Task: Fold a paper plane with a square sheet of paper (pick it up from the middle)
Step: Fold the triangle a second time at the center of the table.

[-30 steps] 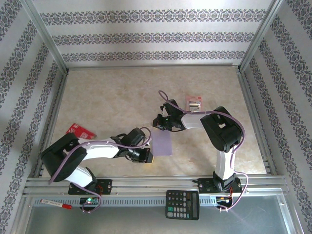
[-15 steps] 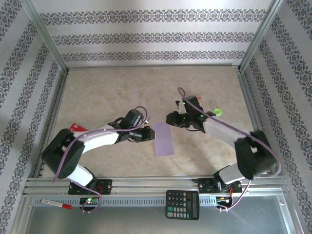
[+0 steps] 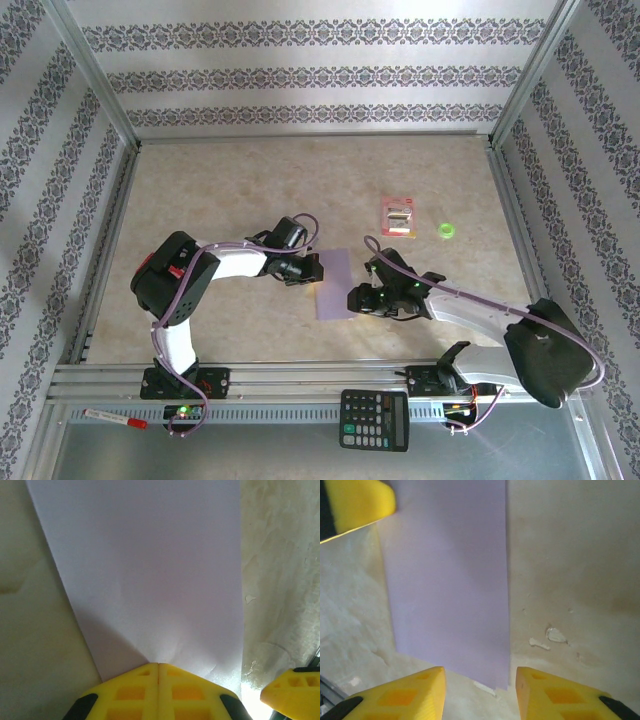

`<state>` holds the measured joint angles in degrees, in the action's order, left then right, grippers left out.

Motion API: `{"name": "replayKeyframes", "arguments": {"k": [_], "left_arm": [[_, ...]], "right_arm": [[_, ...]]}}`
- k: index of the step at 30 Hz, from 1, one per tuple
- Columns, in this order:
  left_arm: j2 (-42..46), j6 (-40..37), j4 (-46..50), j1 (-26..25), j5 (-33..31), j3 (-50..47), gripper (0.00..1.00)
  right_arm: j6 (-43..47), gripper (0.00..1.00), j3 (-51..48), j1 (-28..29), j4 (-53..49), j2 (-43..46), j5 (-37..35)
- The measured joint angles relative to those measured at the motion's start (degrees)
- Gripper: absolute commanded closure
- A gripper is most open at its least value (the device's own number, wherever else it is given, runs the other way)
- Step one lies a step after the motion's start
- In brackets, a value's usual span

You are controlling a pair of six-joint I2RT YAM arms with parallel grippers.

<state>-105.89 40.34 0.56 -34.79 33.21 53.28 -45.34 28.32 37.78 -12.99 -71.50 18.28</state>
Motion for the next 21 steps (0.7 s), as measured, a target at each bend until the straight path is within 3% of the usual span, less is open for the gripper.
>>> {"name": "replayKeyframes", "arguments": {"k": [21], "left_arm": [[-0.28,-0.85,-1.07,0.04,1.07,-0.26,0.98]], "right_arm": [[-8.48,0.64,-3.39,3.74,6.27,-0.79,-3.98]]}}
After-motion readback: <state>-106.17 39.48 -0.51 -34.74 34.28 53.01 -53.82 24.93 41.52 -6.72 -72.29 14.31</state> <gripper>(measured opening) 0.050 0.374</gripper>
